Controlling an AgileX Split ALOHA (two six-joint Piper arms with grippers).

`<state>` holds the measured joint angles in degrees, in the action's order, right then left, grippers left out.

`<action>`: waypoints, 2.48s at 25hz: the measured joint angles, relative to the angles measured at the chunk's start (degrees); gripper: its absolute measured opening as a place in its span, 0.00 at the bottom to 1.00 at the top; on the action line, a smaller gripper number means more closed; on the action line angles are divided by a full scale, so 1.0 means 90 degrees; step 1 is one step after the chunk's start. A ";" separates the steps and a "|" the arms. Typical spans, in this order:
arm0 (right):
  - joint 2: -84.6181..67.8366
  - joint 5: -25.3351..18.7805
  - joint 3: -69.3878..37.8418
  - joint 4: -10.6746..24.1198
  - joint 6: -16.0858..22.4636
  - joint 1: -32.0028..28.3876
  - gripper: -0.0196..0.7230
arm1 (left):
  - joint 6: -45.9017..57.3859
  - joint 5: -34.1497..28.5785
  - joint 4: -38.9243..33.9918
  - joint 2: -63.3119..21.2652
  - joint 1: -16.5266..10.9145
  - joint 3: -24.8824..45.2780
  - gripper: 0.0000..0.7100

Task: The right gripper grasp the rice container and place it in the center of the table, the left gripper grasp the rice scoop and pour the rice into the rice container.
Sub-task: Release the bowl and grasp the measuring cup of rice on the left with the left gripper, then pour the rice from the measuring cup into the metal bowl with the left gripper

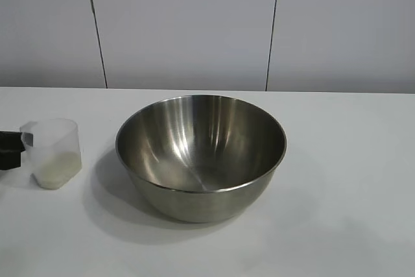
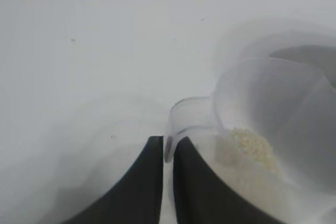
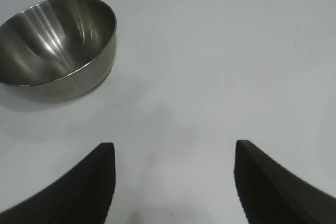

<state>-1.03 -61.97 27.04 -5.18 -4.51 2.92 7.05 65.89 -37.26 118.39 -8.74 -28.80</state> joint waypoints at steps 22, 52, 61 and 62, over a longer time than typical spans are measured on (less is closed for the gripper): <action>0.0000 -0.0006 0.0000 0.0000 0.0000 0.0000 0.63 | -0.2157 -0.2292 0.1561 -0.3510 0.2814 0.0031 0.01; 0.0000 0.0000 0.0000 0.0000 0.0000 0.0000 0.63 | -1.4481 -0.1943 0.8583 -0.2017 0.6292 -0.1063 0.01; 0.0000 0.0000 0.0000 0.0000 0.0000 0.0000 0.63 | -1.6048 -0.0982 0.8232 -0.1818 0.6404 -0.1083 0.01; 0.0000 -0.0006 0.0000 0.0000 0.0000 0.0000 0.63 | -1.6300 -0.0982 0.8110 -0.1818 0.6404 -0.1083 0.01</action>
<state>-1.03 -62.02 27.04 -5.18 -4.51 2.92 -139.65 57.05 35.73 102.03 48.90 -38.54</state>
